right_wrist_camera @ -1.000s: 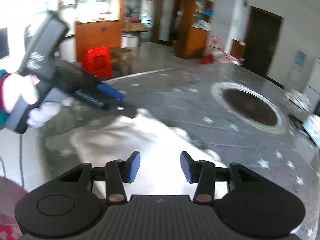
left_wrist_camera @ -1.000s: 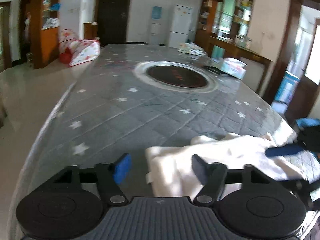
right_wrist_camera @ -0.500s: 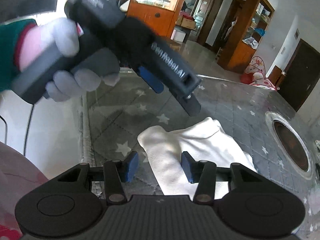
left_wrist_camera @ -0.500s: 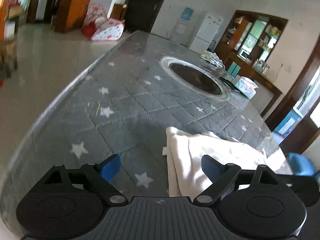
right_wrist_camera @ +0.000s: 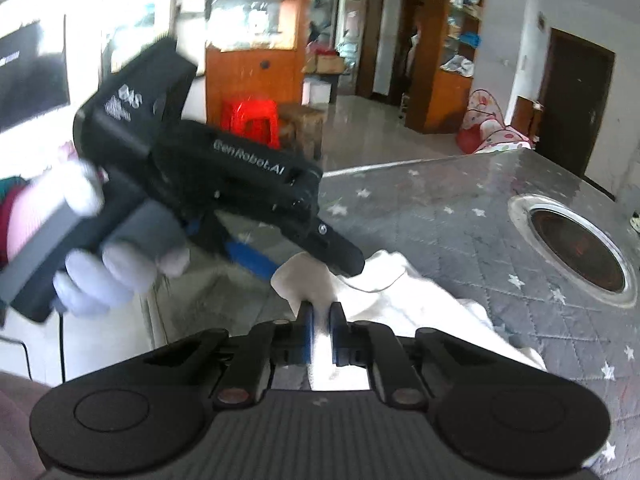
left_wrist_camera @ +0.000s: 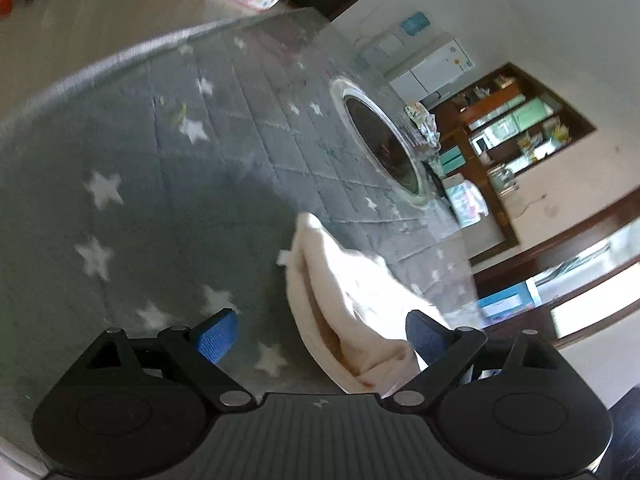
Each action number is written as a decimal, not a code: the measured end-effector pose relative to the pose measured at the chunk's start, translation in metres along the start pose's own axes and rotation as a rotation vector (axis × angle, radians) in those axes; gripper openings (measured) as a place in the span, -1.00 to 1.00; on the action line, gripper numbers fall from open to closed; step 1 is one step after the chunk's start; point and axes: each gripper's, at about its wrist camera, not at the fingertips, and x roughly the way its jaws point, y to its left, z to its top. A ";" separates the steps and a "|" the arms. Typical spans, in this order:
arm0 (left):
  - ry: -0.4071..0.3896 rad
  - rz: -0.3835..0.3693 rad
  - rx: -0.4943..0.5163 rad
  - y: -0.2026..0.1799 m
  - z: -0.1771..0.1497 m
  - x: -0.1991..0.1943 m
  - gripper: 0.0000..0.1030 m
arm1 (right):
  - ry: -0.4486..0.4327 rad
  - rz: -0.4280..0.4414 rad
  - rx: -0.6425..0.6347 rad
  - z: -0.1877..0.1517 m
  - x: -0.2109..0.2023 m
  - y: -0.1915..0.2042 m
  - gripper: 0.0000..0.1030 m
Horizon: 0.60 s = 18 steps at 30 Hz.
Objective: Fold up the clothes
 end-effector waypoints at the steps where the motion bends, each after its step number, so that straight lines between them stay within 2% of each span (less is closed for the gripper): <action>1: 0.009 -0.018 -0.028 0.000 0.000 0.004 0.78 | -0.007 0.004 0.009 0.000 -0.003 -0.002 -0.87; 4: 0.043 -0.078 -0.095 -0.001 0.000 0.016 0.71 | -0.027 0.015 0.037 0.000 -0.011 -0.006 -0.88; 6: 0.065 -0.103 -0.125 0.000 0.000 0.026 0.52 | -0.035 0.026 0.051 -0.001 -0.015 -0.008 -0.88; 9: 0.097 -0.116 -0.142 0.002 -0.003 0.038 -0.18 | -0.033 0.042 0.045 -0.005 -0.015 -0.006 -0.88; 11: 0.105 -0.105 -0.146 0.004 -0.005 0.044 -0.48 | -0.031 0.048 0.036 -0.009 -0.014 -0.004 -0.88; 15: 0.099 -0.095 -0.126 0.006 -0.006 0.044 -0.65 | -0.034 0.044 0.053 -0.016 -0.020 -0.005 -0.81; 18: 0.098 -0.087 -0.107 0.004 -0.006 0.044 -0.66 | -0.050 0.016 0.096 -0.021 -0.032 -0.017 -0.70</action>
